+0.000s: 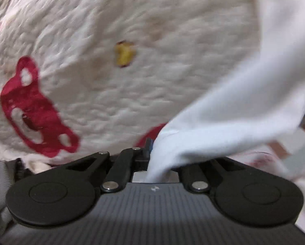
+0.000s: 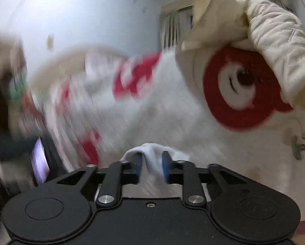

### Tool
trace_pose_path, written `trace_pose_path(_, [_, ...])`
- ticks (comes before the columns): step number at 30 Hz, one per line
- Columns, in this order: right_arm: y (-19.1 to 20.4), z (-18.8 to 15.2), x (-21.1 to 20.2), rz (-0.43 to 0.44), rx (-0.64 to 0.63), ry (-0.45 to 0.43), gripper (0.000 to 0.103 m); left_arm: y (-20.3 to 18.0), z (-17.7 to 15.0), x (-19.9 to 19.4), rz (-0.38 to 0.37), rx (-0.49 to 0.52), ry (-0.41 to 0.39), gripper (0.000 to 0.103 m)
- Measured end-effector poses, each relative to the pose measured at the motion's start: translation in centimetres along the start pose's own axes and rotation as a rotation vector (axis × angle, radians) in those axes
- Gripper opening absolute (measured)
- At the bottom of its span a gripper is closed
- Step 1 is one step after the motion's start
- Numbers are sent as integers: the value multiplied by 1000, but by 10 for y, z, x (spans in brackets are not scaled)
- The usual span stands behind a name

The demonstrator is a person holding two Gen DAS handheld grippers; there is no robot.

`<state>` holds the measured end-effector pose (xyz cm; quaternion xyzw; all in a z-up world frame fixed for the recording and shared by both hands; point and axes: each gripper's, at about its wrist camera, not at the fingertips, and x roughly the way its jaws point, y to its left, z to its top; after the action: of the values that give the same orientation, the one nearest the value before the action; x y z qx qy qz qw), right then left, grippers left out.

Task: Fold clothes

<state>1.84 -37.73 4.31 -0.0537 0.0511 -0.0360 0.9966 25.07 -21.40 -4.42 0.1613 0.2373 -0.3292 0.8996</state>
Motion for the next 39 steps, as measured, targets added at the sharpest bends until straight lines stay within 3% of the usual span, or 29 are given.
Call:
trace_pose_path(1, [-1,-23,7,-4,-50,43,32,1,0,6,0,14,4,6])
trace_pose_path(4, [-11,-74,15,36,-24,208,35,-1,0,24,-5,68,9,8])
trace_pose_path(8, [-24,-141,26,88,11,427,40,-10,10,37,-9,93,-20,20])
trace_pose_path(11, [-33,-191,34,128,37,592,41,-3,20,40,-20,0,-62,41])
trace_pose_path(12, [-32,-195,31,122,18,601,41,1,22,40,-27,-49,-71,51])
trace_pose_path(15, [-30,-203,21,94,-32,621,50,17,21,47,-36,-210,-45,66])
trace_pose_path(20, [-51,-197,1,-90,4,635,52,45,-4,61,-30,-439,105,71])
trace_pose_path(22, [-70,-196,-13,-162,65,635,52,62,-26,74,-116,-610,247,71])
trace_pose_path(23, [-82,-197,-20,-194,101,637,52,72,-38,82,-160,-705,358,71])
trace_pose_path(24, [-93,-199,-30,-230,115,641,52,76,-48,85,-192,-749,437,70])
trace_pose_path(27, [-125,-201,-69,-326,163,640,54,68,-56,78,-231,-624,562,71])
trace_pose_path(31, [-170,-205,-124,-406,311,603,62,39,-72,37,-246,-292,478,75])
trace_pose_path(33, [-190,-211,-141,-454,378,593,63,25,-85,17,-261,-110,427,91])
trace_pose_path(35, [-199,-217,-138,-435,437,591,63,7,-115,-2,-219,90,418,91])
trace_pose_path(39, [-219,-230,-133,-398,554,587,65,13,-155,-14,-210,87,483,91])
